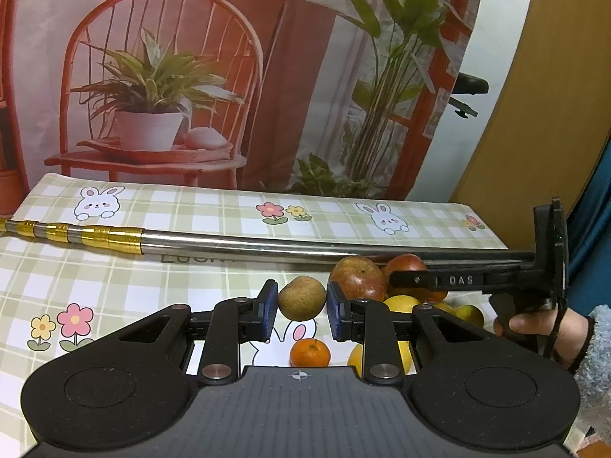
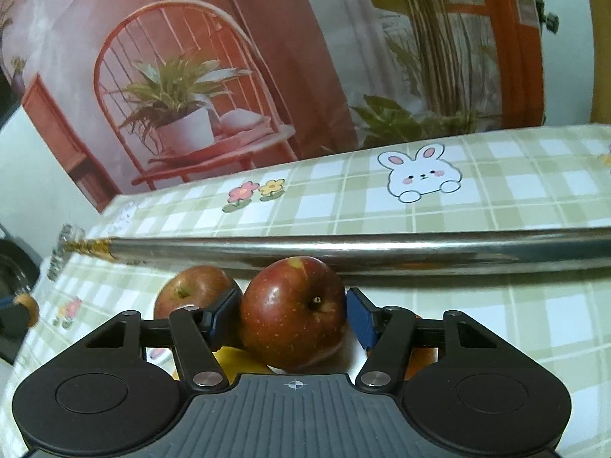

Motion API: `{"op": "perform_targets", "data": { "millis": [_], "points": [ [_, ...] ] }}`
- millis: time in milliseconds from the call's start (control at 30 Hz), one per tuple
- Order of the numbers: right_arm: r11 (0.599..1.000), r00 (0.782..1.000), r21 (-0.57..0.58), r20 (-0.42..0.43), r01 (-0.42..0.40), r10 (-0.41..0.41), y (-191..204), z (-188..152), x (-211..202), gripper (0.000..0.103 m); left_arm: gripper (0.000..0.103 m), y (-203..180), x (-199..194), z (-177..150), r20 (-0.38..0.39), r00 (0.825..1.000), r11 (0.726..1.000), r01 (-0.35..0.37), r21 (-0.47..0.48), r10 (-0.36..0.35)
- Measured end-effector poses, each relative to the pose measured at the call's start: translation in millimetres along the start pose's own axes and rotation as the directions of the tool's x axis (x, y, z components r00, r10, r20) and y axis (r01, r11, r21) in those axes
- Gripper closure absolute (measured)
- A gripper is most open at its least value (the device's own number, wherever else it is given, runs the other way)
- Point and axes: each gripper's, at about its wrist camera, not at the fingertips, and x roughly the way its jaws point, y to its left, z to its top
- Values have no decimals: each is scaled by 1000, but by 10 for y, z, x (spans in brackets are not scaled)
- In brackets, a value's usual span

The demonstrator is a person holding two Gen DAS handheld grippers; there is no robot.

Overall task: Organize fruits
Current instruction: 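Close left tool on the small brown fruit while right tool grasps the red apple, then lift the brown fruit with left tool while right tool carries the apple toward the white plate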

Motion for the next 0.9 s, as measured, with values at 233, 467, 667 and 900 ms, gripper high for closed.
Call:
{"op": "perform_targets", "data": {
  "millis": [233,467,667,900],
  "points": [
    [952,984,-260,-36,158,-174,269,-31,-205,46,74,-12,-5,-16,2,1000,1000,6,5,-6],
    [951,982,-262,-47,166,-185,297,-46,-237,41,74,7,-20,-42,-6,1000,1000,11,-2,-11],
    [980,992,-154,-19,122,-126,161,-18,-212,33,74,22,-10,-26,-12,1000,1000,12,-13,-12],
    [990,991,-50,19,132,-132,81,-22,-196,33,74,20,-22,-41,-11,1000,1000,19,-17,-19]
  ]
}}
